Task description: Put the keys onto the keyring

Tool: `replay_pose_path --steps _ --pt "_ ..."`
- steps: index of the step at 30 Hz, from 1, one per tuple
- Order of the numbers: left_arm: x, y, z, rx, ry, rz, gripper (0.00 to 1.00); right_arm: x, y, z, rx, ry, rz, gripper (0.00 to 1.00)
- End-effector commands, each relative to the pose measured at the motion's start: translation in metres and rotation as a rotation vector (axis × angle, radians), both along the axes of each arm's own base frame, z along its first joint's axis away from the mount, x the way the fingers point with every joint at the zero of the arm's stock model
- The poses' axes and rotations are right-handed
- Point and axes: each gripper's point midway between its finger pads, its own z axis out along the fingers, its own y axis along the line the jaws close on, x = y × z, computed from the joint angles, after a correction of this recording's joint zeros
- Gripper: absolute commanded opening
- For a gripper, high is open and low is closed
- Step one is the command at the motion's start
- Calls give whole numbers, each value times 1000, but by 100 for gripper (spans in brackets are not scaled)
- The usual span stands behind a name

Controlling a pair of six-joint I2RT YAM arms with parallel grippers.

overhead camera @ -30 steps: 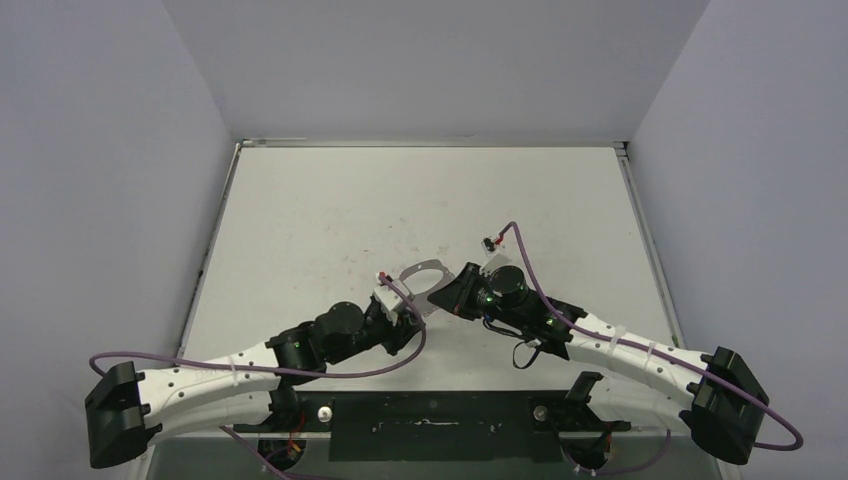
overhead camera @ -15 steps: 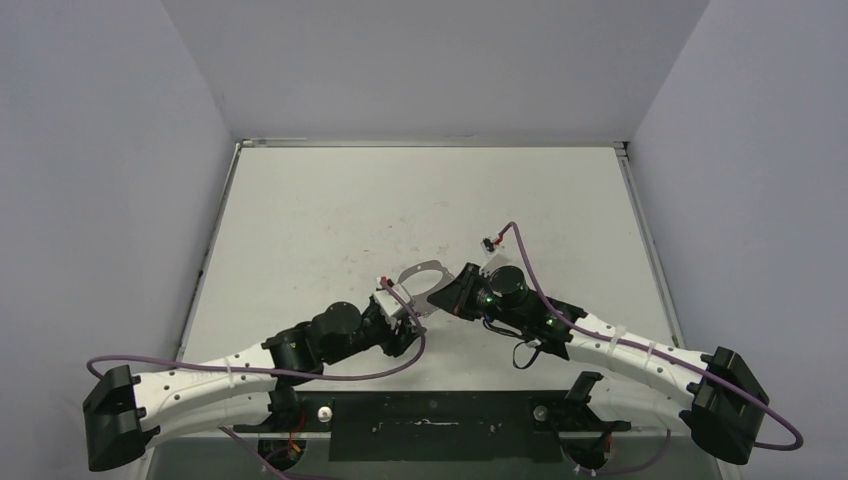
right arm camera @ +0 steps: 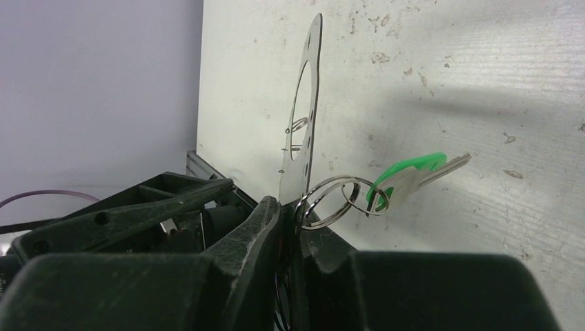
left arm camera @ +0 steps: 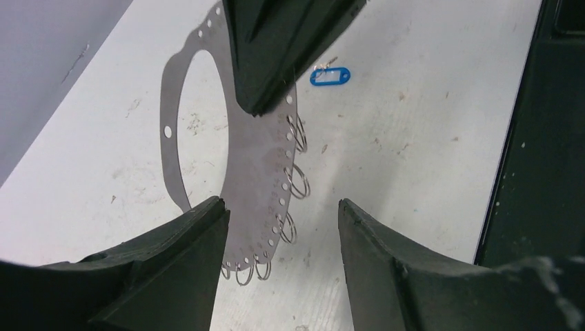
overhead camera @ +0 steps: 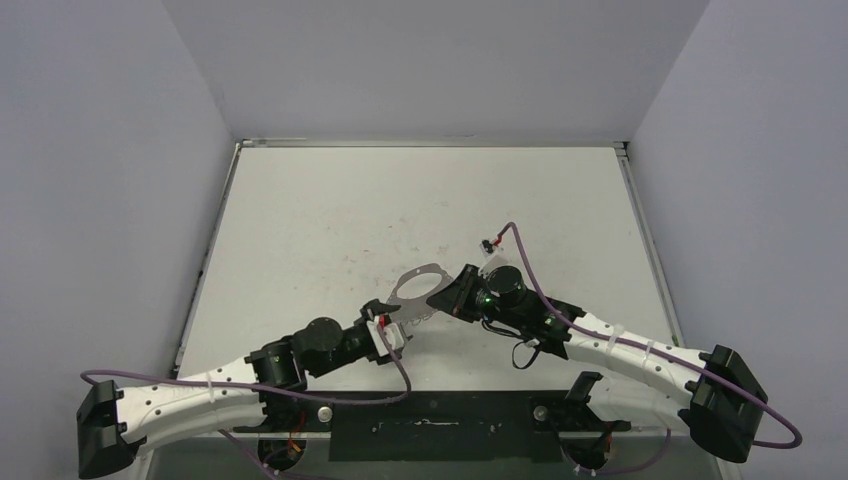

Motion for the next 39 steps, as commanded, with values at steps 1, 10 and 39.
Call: replay_pose_path --steps 1,10,39 --pt "-3 -1 3 19 -170 -83 58 8 13 33 90 -35 -3 4" --pt "15 -6 -2 -18 -225 11 59 8 15 31 88 -21 -1 6" --pt "10 -15 3 -148 10 71 0 1 16 64 235 -137 53 69"
